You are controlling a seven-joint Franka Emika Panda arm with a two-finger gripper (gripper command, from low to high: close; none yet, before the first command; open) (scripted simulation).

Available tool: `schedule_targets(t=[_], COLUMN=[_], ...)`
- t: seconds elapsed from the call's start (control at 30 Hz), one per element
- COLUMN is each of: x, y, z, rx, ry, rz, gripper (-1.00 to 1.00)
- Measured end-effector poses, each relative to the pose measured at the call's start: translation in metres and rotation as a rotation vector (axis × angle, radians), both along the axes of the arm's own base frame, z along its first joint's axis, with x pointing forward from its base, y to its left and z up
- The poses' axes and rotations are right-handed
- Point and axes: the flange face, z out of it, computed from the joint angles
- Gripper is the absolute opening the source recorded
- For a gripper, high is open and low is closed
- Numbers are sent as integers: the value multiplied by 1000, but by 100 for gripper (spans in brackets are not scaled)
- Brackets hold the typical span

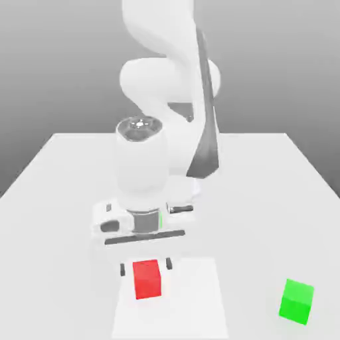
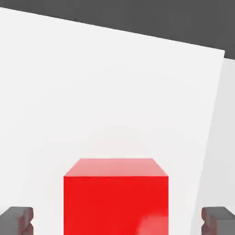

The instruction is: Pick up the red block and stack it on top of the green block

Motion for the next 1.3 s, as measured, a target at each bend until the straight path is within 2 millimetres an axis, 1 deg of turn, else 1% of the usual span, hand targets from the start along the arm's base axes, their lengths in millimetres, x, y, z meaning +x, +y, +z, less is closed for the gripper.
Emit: schedule_targets(t=[0.17, 0.2, 0.23, 0.3, 0.43, 0.53, 0.63, 0.73, 0.87, 1.0, 1.07, 1.13, 1.17, 1.3], x=[0, 0, 0, 1, 0, 15, 31, 42, 48, 44, 43, 42, 42, 42], y=[0, 0, 0, 0, 0, 39, 85, 133, 199, 266, 279, 282, 282, 282], z=[0, -3, 1, 17, 55, 68, 75, 81, 90, 98, 82, 57, 44, 44], rx=[0, -1, 0, 1, 1, 1, 2, 3, 2, 1, 0, 0, 0, 0], ry=[1, 1, 1, 0, 1, 1, 1, 1, 1, 1, 1, 0, 0, 0], rz=[0, 0, 0, -1, -1, 86, 176, 263, 374, 483, 501, 506, 508, 508], gripper=[-100, -100, -100, -100, -100, -100, -100, -100, -100, -100, -100, -100, 100, 100])
